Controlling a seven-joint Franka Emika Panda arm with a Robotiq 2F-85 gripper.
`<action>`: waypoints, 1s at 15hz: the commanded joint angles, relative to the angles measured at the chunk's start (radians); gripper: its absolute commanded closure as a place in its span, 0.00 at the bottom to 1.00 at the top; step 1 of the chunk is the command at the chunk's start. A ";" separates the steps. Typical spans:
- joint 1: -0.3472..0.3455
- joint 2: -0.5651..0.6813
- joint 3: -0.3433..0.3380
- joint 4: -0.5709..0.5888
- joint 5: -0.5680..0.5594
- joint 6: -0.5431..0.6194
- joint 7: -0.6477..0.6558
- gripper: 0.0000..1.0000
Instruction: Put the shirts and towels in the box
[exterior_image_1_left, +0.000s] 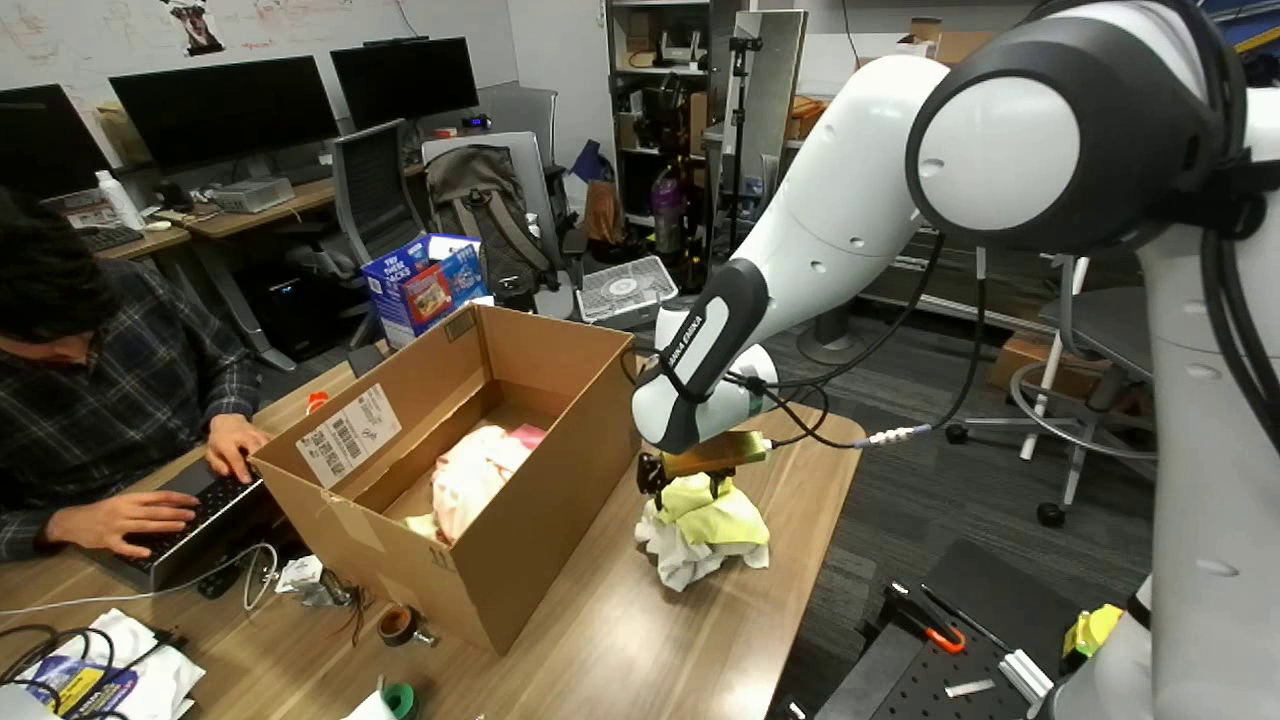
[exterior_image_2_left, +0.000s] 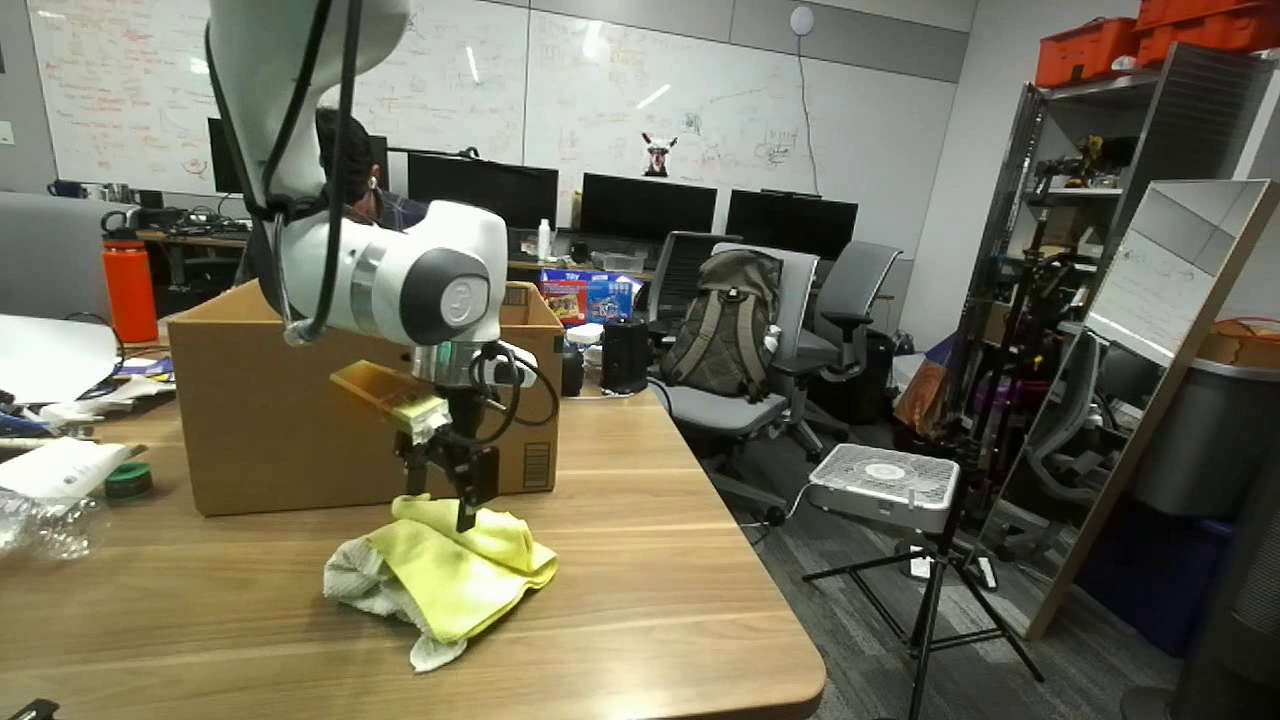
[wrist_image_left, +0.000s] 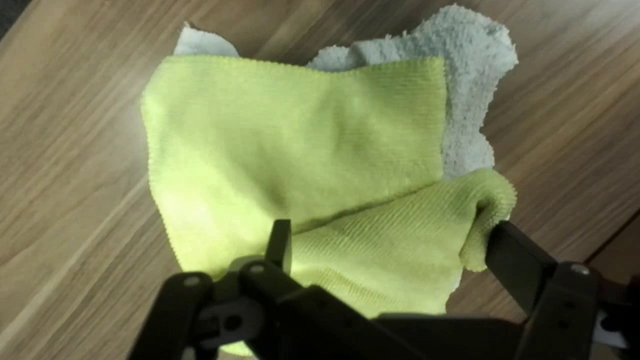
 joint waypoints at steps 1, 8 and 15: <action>0.012 0.005 -0.027 0.004 -0.042 0.024 -0.008 0.00; 0.010 0.001 -0.014 -0.040 -0.033 0.015 0.001 0.00; 0.003 0.051 0.014 0.005 -0.016 0.010 -0.018 0.00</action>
